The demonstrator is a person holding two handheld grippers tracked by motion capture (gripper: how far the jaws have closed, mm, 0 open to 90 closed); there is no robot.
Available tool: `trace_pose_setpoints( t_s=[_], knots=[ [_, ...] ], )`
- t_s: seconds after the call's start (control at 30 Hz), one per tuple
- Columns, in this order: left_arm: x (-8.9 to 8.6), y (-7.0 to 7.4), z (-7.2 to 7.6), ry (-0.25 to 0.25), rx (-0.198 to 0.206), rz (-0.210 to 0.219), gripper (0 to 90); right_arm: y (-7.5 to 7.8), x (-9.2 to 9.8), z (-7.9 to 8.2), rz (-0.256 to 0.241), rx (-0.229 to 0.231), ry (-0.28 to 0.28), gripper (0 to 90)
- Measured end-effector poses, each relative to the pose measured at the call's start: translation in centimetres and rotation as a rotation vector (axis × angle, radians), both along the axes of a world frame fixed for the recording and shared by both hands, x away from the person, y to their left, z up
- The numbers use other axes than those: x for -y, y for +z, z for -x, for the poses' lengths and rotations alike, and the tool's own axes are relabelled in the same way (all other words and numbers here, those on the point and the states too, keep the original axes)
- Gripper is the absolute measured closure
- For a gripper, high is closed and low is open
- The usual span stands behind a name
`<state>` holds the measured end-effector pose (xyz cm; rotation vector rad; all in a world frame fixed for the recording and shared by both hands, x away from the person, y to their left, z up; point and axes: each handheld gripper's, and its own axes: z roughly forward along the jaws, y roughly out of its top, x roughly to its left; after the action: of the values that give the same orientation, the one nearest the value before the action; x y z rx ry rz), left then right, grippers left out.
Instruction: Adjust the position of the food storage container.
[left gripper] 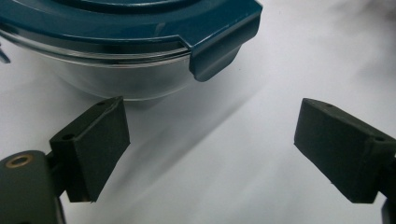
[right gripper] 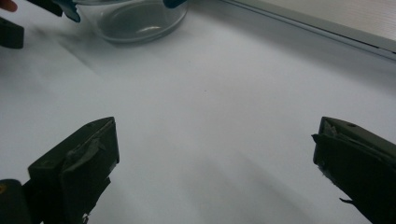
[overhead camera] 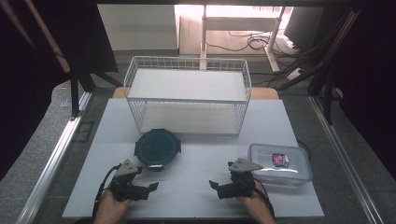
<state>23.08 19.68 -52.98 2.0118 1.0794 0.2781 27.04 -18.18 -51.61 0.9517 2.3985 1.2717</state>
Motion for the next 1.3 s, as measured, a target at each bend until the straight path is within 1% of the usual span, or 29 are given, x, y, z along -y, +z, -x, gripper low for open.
trace_pose_setpoints(
  t_s=[0.07, 0.1, 0.2, 0.23, 0.3, 0.47, 0.53, 0.63, 0.67, 0.73, 0.77, 0.8, 0.87, 0.93, 0.97, 1.0, 1.03, 1.07, 1.1, 1.13, 1.17, 1.23, 1.27, 1.3],
  knots=[
    [0.0, 0.0, 0.0, 0.0, 0.003, -0.002, 10.8, -0.1, 0.0, 0.0, 0.003, 0.001, 0.004, 0.1],
    [0.0, 0.1, 0.0, 0.001, 0.007, -0.002, 10.8, -0.1, 0.0, 0.0, 0.017, 0.007, 0.006, 0.1],
    [-0.1, 0.3, 0.1, 0.004, 0.012, 0.0, 10.6, -0.1, -0.1, 0.0, 0.017, 0.012, 0.005, 0.1],
    [-0.2, 0.3, 0.1, 0.004, 0.01, 0.025, 9.9, -0.1, -0.1, 0.1, 0.019, 0.013, 0.007, 0.0],
    [-0.3, 0.4, 0.1, 0.002, 0.005, 0.041, 9.2, -0.1, -0.2, 0.1, 0.023, 0.017, 0.008, 0.0],
    [-0.3, 0.4, 0.0, -0.012, -0.002, 0.054, 7.2, -0.3, -0.4, 0.1, 0.044, 0.019, 0.019, 0.0],
    [-0.2, 0.4, 0.0, -0.008, 0.001, 0.066, 6.1, -0.3, -0.5, 0.2, 0.049, 0.022, 0.022, 0.0],
    [-0.2, 0.5, 0.0, 0.006, 0.013, 0.065, 4.1, -0.3, -0.6, 0.2, 0.06, 0.023, 0.019, 0.0],
    [-0.2, 0.6, 0.0, 0.004, 0.015, 0.071, 4.0, -0.4, -0.7, 0.2, 0.062, 0.025, 0.022, 0.0],
    [-0.3, 0.8, 0.1, -0.007, 0.02, 0.112, 3.8, -0.4, -0.7, 0.3, 0.066, 0.022, 0.02, 0.0],
    [-0.3, 0.9, 0.1, -0.013, 0.023, 0.121, 4.0, -0.4, -0.8, 0.3, 0.069, 0.019, 0.018, 0.0],
    [-0.2, 1.1, 0.1, -0.009, 0.029, 0.12, 5.0, -0.4, -0.8, 0.3, 0.068, 0.017, 0.017, 0.0],
    [0.0, 1.3, 0.1, 0.0, 0.027, 0.097, 9.1, -0.5, -0.9, 0.3, 0.07, 0.019, 0.014, 0.0],
    [0.3, 1.6, 0.1, 0.021, 0.022, 0.059, 13.7, -0.4, -0.9, 0.3, 0.076, 0.02, 0.011, 0.0],
    [0.5, 1.8, 0.2, 0.025, 0.018, 0.037, 15.6, -0.4, -1.0, 0.3, 0.079, 0.023, 0.009, 0.0],
    [0.6, 2.0, 0.2, 0.021, 0.014, 0.026, 19.5, -0.4, -1.0, 0.3, 0.087, 0.027, 0.01, 0.0],
    [0.7, 2.1, 0.2, 0.013, 0.007, 0.026, 24.3, -0.4, -1.0, 0.3, 0.091, 0.03, 0.01, 0.0],
    [0.7, 2.3, 0.3, -0.002, 0.006, 0.036, 29.4, -0.4, -1.1, 0.4, 0.093, 0.034, 0.011, 0.0],
    [0.9, 2.5, 0.5, 0.002, 0.011, 0.034, 34.7, -0.3, -1.1, 0.4, 0.098, 0.035, 0.011, 0.0],
    [1.0, 2.8, 0.6, 0.008, 0.022, 0.014, 34.9, -0.3, -1.1, 0.4, 0.099, 0.038, 0.011, 0.0],
    [1.1, 3.2, 0.7, 0.008, 0.045, 0.012, 38.1, -0.3, -1.1, 0.4, 0.1, 0.039, 0.011, 0.0],
    [1.1, 4.0, 0.7, -0.016, 0.048, 0.068, 45.4, -0.3, -1.1, 0.4, 0.1, 0.038, 0.011, 0.0],
    [1.2, 4.4, 0.7, -0.017, 0.052, 0.08, 48.1, -0.3, -1.1, 0.4, 0.101, 0.038, 0.011, 0.0],
    [1.4, 4.6, 0.6, -0.019, 0.057, 0.081, 52.1, -0.3, -1.1, 0.4, 0.103, 0.037, 0.011, 0.0]
  ],
)
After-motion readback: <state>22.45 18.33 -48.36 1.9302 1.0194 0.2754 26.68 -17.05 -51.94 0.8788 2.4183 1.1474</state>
